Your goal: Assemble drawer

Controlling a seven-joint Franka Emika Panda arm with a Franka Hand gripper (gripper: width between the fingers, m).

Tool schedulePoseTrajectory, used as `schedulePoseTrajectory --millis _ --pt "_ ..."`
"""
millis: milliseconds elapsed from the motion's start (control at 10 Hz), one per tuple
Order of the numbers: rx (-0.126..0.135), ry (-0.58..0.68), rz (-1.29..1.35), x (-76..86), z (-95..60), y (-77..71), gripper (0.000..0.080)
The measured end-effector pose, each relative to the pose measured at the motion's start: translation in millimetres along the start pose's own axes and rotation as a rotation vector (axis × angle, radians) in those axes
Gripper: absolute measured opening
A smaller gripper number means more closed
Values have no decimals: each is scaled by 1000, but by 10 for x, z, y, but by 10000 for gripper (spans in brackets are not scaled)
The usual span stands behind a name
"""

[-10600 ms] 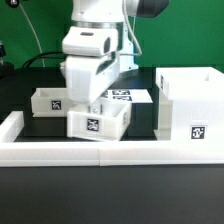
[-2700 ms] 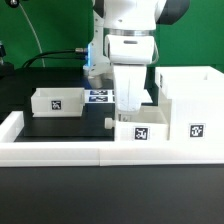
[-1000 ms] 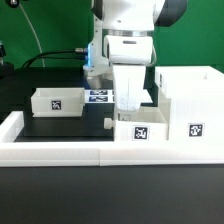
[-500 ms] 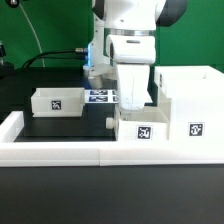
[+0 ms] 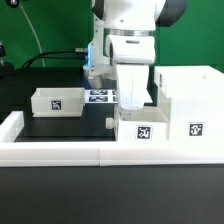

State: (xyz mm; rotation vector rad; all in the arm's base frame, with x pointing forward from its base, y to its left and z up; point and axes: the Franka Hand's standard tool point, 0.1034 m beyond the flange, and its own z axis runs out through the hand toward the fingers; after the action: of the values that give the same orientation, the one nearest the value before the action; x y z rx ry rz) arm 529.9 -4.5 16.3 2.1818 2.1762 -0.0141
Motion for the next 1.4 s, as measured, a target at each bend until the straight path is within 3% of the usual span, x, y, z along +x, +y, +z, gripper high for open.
schedulePoseTrajectory --millis 500,600,1400 --pt "2 0 31 42 4 -7 44" --pt "-13 5 62 52 9 -11 44" --pt "-12 5 63 60 32 -69 44"
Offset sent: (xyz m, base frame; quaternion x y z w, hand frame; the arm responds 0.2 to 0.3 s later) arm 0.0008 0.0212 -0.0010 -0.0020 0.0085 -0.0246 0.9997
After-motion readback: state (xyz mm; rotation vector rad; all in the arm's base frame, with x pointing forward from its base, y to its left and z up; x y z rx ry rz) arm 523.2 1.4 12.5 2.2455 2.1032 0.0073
